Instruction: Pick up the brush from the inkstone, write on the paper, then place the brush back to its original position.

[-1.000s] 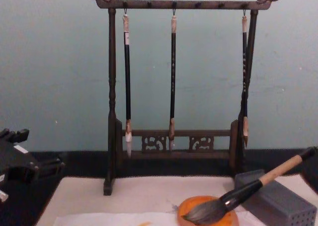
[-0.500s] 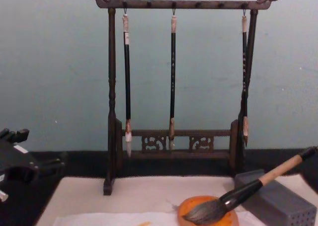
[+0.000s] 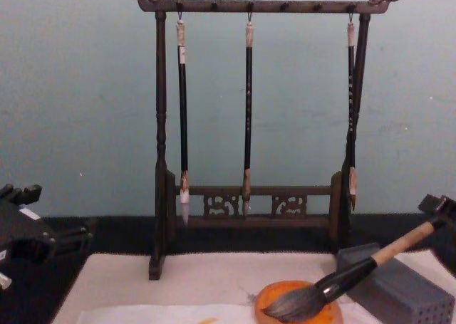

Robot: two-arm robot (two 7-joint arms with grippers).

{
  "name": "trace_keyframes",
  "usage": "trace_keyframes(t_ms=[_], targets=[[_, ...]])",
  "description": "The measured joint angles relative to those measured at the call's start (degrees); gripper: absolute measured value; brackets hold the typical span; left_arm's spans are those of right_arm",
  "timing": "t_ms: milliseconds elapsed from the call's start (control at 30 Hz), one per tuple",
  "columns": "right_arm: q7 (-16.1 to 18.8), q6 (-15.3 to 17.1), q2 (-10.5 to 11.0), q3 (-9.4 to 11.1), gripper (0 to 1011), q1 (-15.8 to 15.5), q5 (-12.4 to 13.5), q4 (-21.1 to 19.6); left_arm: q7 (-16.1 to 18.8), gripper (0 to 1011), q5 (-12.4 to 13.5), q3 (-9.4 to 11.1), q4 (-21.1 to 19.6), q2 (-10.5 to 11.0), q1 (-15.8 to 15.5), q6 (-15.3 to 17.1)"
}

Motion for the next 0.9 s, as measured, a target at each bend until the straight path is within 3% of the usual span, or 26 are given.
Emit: trace_keyframes(t_ms=[400,900], targets=[[0.9,-3.0,-2.9,-0.5,1000,1.5,3.3,3.6,0.0,1001,0.0,0.0,0.0,0.0,0.0,0.0],[1.3,-3.5,-4.1,-1.9,1000,4.0,3.9,7.7,0.0,1001,0.0,0.0,0.0,0.0,0.0,0.0]])
